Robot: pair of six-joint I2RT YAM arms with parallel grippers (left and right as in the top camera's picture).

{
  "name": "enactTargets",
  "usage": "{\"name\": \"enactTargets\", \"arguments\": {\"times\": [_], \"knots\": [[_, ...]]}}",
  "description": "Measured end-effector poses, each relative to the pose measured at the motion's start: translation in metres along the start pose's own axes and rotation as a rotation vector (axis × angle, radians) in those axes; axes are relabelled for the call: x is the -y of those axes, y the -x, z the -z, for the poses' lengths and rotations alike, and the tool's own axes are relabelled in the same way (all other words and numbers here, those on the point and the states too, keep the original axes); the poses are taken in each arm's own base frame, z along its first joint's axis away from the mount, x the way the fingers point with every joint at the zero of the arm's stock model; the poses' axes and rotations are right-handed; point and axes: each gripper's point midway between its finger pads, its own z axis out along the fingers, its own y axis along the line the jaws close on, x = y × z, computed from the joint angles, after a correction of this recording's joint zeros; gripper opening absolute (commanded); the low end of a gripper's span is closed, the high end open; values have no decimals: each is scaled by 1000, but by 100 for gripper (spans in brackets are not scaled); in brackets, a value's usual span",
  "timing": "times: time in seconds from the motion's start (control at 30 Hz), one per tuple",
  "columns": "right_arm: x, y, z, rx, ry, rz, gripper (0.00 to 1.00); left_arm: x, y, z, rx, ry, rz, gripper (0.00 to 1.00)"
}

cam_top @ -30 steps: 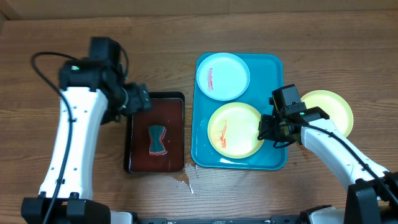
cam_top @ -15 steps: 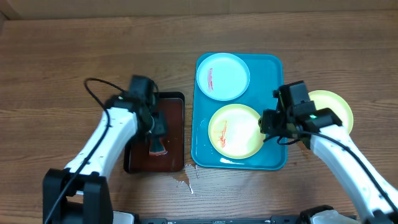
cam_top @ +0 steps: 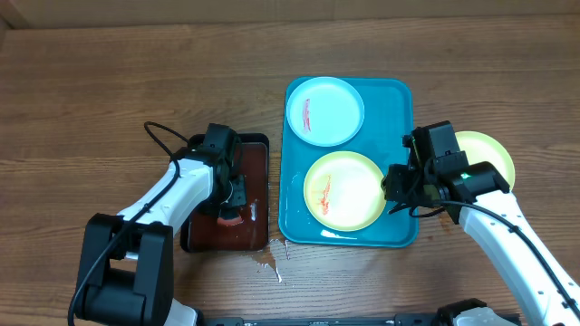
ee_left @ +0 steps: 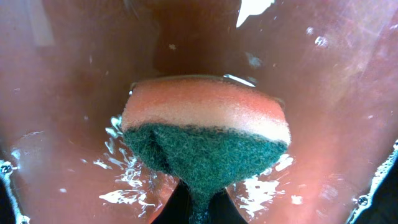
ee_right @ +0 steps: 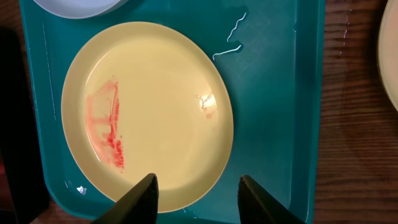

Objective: Clean dirty plates on tray and stack at the side
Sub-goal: 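Grasp the green-pink sponge with the left gripper and lift it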

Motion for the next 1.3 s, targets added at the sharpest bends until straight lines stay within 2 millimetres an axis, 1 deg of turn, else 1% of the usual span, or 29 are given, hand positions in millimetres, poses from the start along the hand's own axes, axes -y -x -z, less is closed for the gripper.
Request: {"name": "enactTargets", "arguments": {"times": [0.13,0.23,0.33,0.4,0.47,0.53,0.6,0.8,1.17,1.3], "knots": [[0,0,0,2,-3,0,35,-3,-9,9,-64,24,0,4],[9,1,0,9,-51,-39,35,-3,-9,25,-94,36,0,4],[20,1,1,24,-112,-92,35,3,12,51,-42,24,0,4],[23,2,1,30,-127,-109,35,5,23,71,-4,23,0,4],[25,2,2,34,-139,-119,35,8,36,96,68,7,0,4],[26,2,2,36,-143,-125,35,10,45,115,126,-6,2,4],[26,2,2,36,-143,-124,35,11,49,126,161,-12,3,4],[23,2,2,28,-129,-97,32,10,47,127,157,-10,3,4],[23,2,1,28,-127,-86,31,10,47,127,157,-10,2,4],[21,6,0,42,-119,-84,32,9,46,127,153,-8,2,4]]}}
